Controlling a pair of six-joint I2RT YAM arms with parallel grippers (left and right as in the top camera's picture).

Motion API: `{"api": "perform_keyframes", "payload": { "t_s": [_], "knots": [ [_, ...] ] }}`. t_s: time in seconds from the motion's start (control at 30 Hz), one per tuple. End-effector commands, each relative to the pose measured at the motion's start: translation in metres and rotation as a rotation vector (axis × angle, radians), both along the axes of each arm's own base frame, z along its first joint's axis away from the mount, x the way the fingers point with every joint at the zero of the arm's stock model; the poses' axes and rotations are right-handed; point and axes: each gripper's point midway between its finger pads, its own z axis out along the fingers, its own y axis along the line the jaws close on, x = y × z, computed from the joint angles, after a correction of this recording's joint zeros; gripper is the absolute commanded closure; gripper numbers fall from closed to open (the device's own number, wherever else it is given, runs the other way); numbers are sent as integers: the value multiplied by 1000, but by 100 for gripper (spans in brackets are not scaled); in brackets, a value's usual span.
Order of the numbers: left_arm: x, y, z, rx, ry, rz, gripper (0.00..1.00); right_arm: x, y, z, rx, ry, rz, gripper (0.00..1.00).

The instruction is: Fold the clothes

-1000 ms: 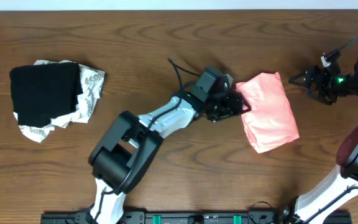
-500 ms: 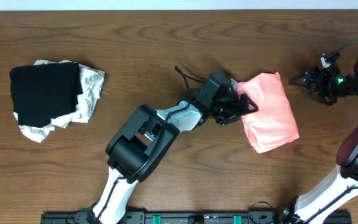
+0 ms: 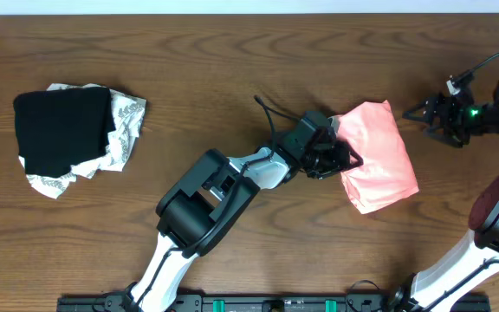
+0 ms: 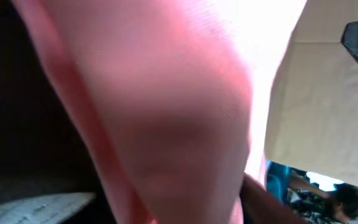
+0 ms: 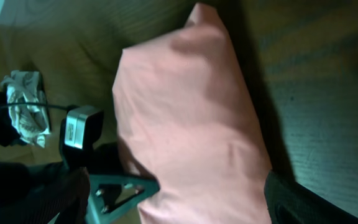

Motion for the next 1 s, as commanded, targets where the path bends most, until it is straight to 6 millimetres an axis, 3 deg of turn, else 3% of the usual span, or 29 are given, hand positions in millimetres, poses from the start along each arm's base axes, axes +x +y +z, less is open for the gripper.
{"api": "perform_keyframes", "payload": {
  "t_s": [0.0, 0.13, 0.2, 0.47, 0.7, 0.8, 0.97],
  "knots": [
    [4, 2, -12, 31, -35, 3, 64, 0, -3, 10, -26, -4, -11, 14],
    [8, 5, -12, 32, -56, -1, 87, -7, -13, 1, -88, 75, -54, 14],
    [14, 11, -12, 34, -65, 2, 93, -7, -12, 1, -87, 76, -54, 14],
    [49, 59, -11, 6, -9, 26, 94, -7, -12, 1, -88, 77, -54, 13],
    [65, 111, -21, 27, 87, 56, 94, -6, -13, 1, -89, 74, -54, 13],
    [68, 122, -23, 40, 89, 61, 94, -6, -13, 1, -89, 74, -54, 13],
    [74, 124, -10, 27, 29, 50, 94, -6, -13, 1, -89, 73, -54, 13]
  ]
}}
